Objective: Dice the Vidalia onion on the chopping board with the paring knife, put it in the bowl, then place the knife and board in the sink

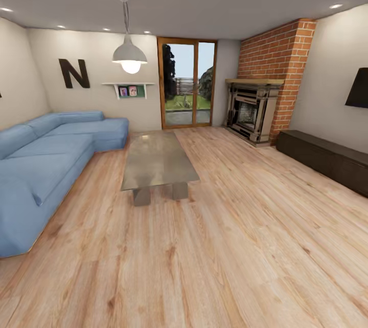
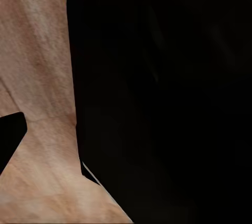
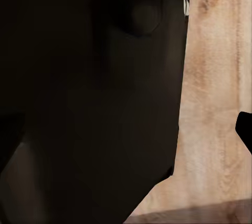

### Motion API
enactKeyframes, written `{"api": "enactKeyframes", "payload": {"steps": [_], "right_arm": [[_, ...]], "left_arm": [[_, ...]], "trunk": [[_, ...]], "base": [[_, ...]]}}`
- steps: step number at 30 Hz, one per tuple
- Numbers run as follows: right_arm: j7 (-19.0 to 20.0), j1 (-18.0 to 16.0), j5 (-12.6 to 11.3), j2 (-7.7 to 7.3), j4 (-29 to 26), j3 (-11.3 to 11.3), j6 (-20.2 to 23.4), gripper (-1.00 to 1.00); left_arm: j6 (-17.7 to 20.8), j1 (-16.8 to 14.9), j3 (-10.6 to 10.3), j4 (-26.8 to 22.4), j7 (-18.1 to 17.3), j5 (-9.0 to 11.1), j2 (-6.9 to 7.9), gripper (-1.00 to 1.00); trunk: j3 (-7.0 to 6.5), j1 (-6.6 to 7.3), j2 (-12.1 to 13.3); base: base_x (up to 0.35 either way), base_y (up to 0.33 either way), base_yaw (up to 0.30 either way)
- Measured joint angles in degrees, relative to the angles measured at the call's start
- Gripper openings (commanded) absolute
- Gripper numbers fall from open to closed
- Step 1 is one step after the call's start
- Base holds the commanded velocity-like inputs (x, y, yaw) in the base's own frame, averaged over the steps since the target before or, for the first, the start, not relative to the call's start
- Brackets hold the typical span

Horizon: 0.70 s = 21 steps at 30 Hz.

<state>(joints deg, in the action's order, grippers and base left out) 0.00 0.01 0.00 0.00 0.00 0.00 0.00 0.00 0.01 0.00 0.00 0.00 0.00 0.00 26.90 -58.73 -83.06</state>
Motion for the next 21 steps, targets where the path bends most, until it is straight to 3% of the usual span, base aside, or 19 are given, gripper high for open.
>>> {"api": "enactKeyframes", "payload": {"steps": [2,9,21], "right_arm": [[-0.1,-0.2,0.0,0.52,-0.6,0.1,-0.2,1.00],[-0.2,-0.3,0.1,1.52,-1.3,0.1,-0.2,1.00],[-0.2,-0.3,0.1,1.67,-1.5,0.2,-0.3,1.00]], "left_arm": [[-0.1,0.0,0.2,-0.2,-0.6,0.2,-0.64,1.00],[-0.1,0.0,0.2,-0.3,-0.7,0.2,-0.70,1.00],[-0.1,0.0,0.2,-0.3,-0.7,0.2,-0.86,1.00]], "trunk": [[-0.02,0.00,0.0],[-0.02,0.00,0.0],[-0.02,0.00,0.0]], "base": [[0.000,0.000,0.000],[0.000,0.000,0.000],[0.000,0.000,0.000]]}}
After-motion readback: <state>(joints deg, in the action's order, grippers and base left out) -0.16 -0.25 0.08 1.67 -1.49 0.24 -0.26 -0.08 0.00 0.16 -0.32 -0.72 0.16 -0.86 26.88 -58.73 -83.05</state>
